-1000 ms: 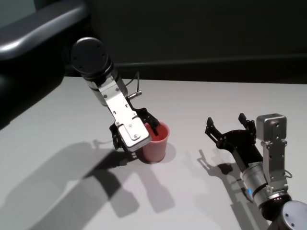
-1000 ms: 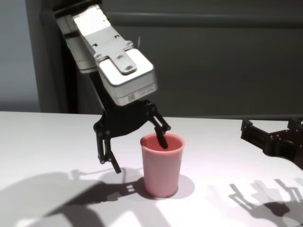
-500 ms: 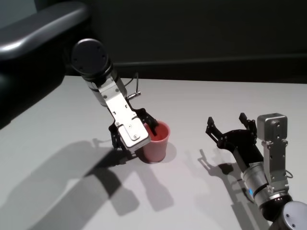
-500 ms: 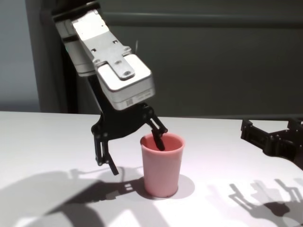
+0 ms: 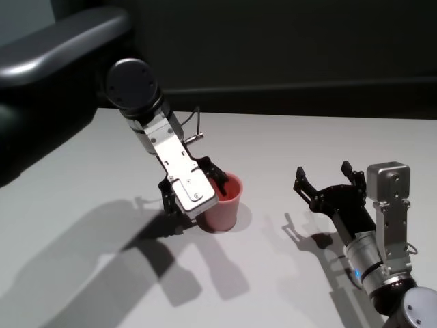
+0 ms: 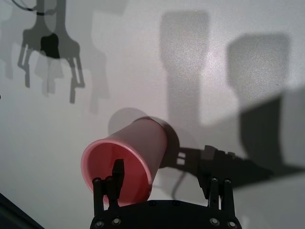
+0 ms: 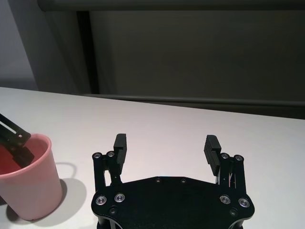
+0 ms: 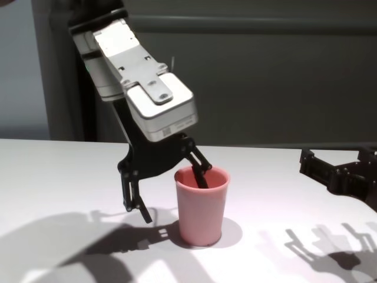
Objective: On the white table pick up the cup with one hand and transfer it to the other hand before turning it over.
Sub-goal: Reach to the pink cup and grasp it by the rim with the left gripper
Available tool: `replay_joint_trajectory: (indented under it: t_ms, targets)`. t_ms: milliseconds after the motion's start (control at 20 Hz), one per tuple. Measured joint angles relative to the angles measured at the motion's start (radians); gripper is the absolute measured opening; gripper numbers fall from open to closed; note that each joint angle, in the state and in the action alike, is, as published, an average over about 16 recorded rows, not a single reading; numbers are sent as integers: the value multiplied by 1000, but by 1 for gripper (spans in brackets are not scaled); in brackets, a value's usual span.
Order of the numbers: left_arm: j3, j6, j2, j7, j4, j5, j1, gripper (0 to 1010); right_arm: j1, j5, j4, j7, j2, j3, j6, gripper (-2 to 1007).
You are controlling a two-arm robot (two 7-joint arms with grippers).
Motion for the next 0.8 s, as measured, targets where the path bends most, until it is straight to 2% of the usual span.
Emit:
replay_joint_trajectory:
  t_ms: [400,800]
  targets:
    - [13,-1,-5,14,19,-13,-2,920,0,0,0,0,0,0,0,1000]
    - [25,3,-3,23,24,-27,-7,707,0,0,0,0,0,0,0,1000]
